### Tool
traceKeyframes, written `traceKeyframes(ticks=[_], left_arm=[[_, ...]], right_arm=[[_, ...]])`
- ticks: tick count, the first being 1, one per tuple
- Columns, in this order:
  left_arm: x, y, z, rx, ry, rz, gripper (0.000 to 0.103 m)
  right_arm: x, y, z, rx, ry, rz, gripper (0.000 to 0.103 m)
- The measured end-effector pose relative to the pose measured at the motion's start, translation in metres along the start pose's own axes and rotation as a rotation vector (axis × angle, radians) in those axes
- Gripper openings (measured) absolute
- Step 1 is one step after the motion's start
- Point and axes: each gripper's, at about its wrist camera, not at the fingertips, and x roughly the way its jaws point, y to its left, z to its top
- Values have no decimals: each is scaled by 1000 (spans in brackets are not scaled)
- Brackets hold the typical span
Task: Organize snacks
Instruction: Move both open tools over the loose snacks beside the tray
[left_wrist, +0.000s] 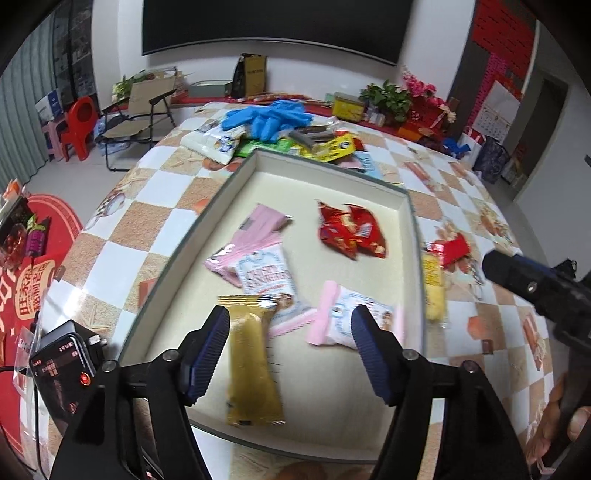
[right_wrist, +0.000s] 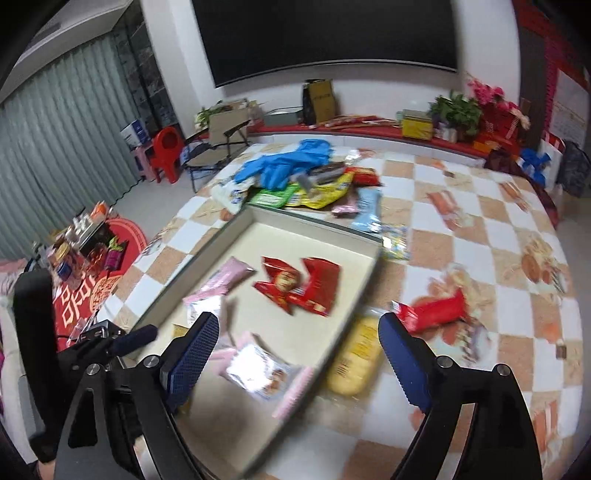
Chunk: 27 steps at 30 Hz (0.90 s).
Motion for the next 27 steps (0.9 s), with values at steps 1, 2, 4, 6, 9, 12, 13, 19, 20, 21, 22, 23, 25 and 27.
traceKeyframes(ticks=[1,2,4,6,9,12,13,19,20,21,22,23,25,27], left_arm=[[-2,-6,-2,13,-2,-12,74],[-5,-12,-3,24,-2,-26,75],[-8,-25,-8,41,4,-64,75],[-12,-43,-12,70,8,-105,75],[-15,-77,-17,122,11,-150,77],[-11,-111,-22,169,20,-164,78],[-7,-122,-24,185,27,-159,78],[21,-164,-26,223,66,-117,79],[28,-168,-24,232,68,-91,79],[35,-172,-22,240,69,-63,79],[42,-175,-21,245,69,-36,79],[47,-176,-20,245,70,-13,79],[58,-179,-18,244,80,36,80],[66,-181,-18,243,89,56,80]], right_arm=[[-3,-9,-5,20,4,-13,89],[-7,-23,-13,49,11,-32,89],[-11,-46,-30,91,27,-70,89],[-14,-67,-49,124,52,-111,89],[-14,-92,-78,140,95,-179,89],[-14,-110,-101,145,125,-215,89],[-14,-116,-108,143,131,-226,89],[-23,-123,-122,86,113,-257,89],[-22,-122,-124,65,110,-267,94],[-21,-123,-126,56,113,-273,103],[-21,-123,-129,52,106,-270,103],[-22,-124,-129,59,98,-256,103],[-25,-127,-129,75,84,-238,103],[-26,-129,-129,84,73,-225,103]])
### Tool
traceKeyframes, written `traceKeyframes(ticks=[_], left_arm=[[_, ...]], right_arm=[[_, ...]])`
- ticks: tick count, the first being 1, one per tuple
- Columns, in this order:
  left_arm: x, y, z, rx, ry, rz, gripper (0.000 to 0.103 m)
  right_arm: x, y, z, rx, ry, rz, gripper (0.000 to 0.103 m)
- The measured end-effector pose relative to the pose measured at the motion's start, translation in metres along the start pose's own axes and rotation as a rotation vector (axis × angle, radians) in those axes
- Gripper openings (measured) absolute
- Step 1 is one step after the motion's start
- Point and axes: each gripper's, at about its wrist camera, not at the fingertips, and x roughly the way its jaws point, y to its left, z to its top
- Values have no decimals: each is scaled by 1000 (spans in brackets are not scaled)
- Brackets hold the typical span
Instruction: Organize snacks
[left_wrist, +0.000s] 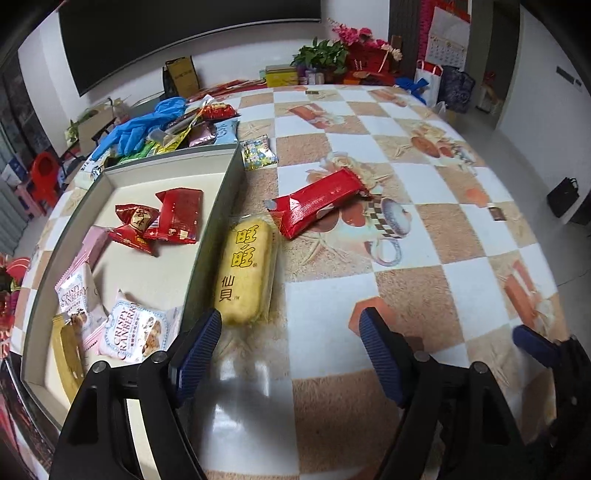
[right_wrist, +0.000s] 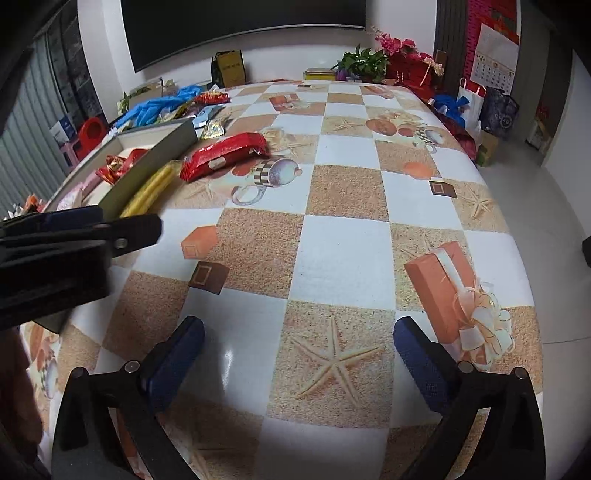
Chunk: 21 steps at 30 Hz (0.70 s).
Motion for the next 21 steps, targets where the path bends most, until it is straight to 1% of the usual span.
traceKeyframes(ticks=[4,7,8,11,13,17,19,21], left_arm=[[11,-8,2,13,10,35,81],[15,-13,5,38,-1,76,82],[17,-13,6,42,-2,84,83],[17,-10,9,31,-14,110,84],[15,-7,11,17,-27,113,84],[27,-7,22,17,6,103,86],[33,-6,28,5,12,94,90],[39,-3,33,-25,26,94,101]], right_arm=[[0,-1,1,10,-8,17,103],[0,0,1,3,-5,6,103],[1,0,1,0,-3,1,103],[2,2,1,-9,2,-11,103],[3,4,1,-16,6,-19,103],[4,6,1,-25,11,-32,103],[4,6,1,-25,11,-33,103],[4,6,1,-26,12,-33,103]])
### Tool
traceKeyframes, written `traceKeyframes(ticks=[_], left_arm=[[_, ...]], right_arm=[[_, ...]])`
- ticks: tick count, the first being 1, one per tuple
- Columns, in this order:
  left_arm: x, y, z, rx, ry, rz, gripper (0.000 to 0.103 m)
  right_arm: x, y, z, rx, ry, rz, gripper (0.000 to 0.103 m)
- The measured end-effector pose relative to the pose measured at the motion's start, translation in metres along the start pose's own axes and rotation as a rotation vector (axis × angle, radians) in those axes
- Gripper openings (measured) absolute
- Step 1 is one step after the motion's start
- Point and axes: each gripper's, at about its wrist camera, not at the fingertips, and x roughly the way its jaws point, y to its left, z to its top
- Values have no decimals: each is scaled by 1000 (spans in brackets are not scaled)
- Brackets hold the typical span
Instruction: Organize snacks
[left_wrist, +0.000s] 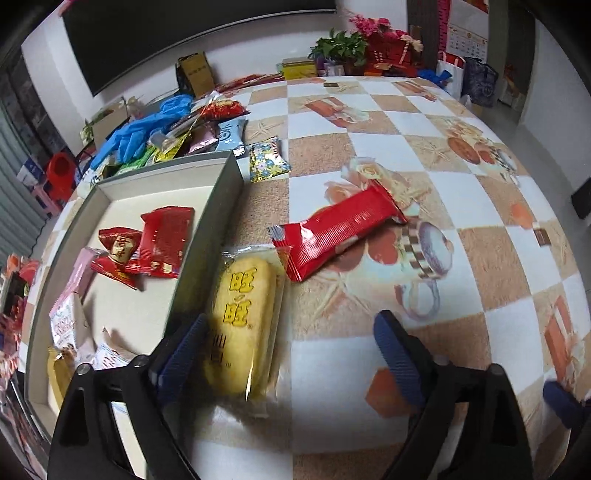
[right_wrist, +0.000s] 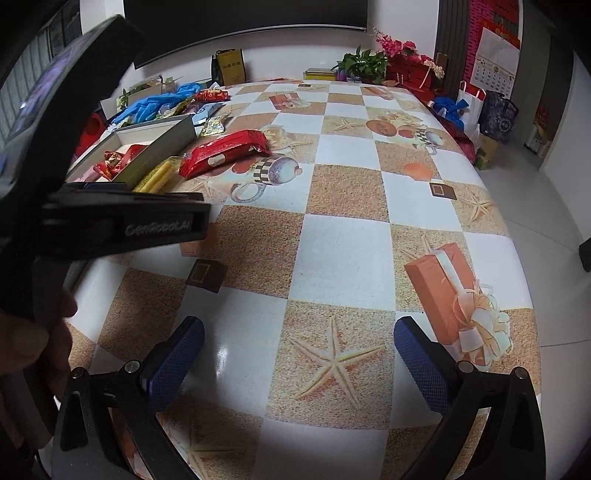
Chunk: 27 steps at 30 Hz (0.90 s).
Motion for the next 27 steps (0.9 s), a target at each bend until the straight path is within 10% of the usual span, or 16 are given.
traceKeyframes(ticks=[4,8,23,27], left_arm=[[9,9,1,-75,10,-105,95],[-2,8,-2,-45,-25,-138,41],[-50,41,-86,-17,-80,-290,39],[-55,47,-97,-2,-113,-336,39]], right_arm=[[0,0,0,0,0,0,103],[0,0,0,1,-1,2,103],[10,-27,54,169,7,159,103],[22,6,107,-33,-46,134,103]])
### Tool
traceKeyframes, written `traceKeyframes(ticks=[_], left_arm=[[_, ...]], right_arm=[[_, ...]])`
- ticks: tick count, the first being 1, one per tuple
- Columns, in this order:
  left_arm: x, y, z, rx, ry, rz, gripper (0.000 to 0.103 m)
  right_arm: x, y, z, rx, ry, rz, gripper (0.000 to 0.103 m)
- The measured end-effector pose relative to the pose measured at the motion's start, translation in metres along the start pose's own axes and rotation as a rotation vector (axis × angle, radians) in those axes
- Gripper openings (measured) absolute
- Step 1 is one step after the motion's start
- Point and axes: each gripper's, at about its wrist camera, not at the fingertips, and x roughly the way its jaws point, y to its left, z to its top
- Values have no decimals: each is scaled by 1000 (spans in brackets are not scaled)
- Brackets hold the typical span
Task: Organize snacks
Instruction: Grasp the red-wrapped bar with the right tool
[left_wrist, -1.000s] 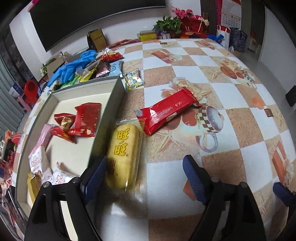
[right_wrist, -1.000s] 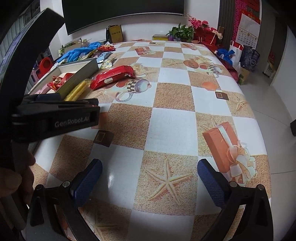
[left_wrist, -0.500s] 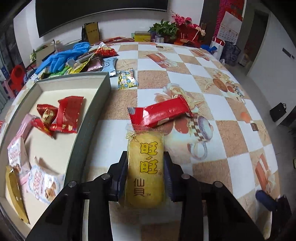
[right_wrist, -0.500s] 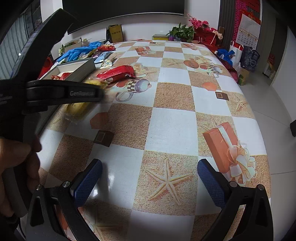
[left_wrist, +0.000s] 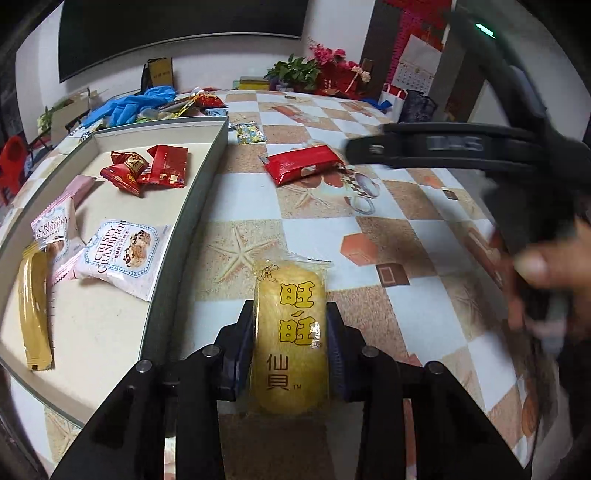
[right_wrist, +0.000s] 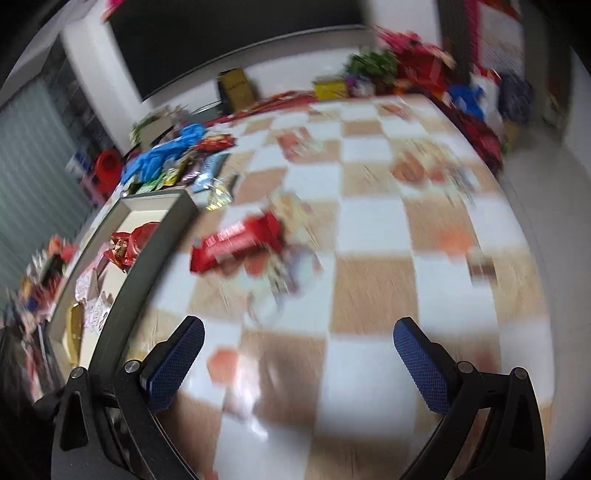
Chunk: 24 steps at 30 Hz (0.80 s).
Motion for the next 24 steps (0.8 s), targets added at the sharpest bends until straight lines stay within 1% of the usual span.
traceKeyframes(ticks=[1,2,4,5,7,9,10,11,12,13,14,15,17,18,19,21,22,23,24], left_arm=[[-1,1,-1,3,-2,-6,39],[-1,1,-1,3,-4,-11,39],[-2,0,-3,4,-13,-11,39],[-2,-1,-3,7,-17,-10,39],[-2,1,-3,0,-19,-18,39],[-2,3,-3,-10,-21,-32,39],[-2,4,-3,-14,-22,-37,39],[-3,5,-3,-18,-24,-40,39],[-3,5,-4,-17,-24,-39,39],[-3,4,-4,-16,-25,-36,39],[-3,3,-4,-13,-25,-33,39],[-3,3,-4,-12,-25,-32,39],[-3,4,-4,-18,-27,-36,39],[-3,5,-4,-20,-27,-39,39],[-3,5,-4,-21,-28,-40,39],[-3,5,-3,-23,-28,-41,39],[-2,6,-3,-25,-28,-42,39],[-2,7,-3,-28,-28,-45,39],[-2,7,-3,-30,-28,-46,39]], right_arm=[[4,14,10,-100,-11,-15,103],[9,30,18,-228,-19,-49,103],[21,57,23,-479,-9,-115,103],[29,69,22,-608,7,-133,103],[44,85,17,-810,57,-111,103],[56,92,14,-926,96,-41,103],[63,93,14,-959,120,-7,103],[70,92,15,-971,147,19,103],[73,90,22,-947,163,78,100],[79,86,28,-921,189,117,92],[86,82,37,-861,229,173,81],[91,78,42,-811,259,207,73],[96,71,46,-727,308,252,67],[94,67,44,-700,298,246,61],[91,64,42,-679,292,242,58],[81,56,31,-621,273,225,44],[74,53,23,-590,264,217,39],[64,49,11,-549,256,208,30],[57,48,4,-523,246,193,28]])
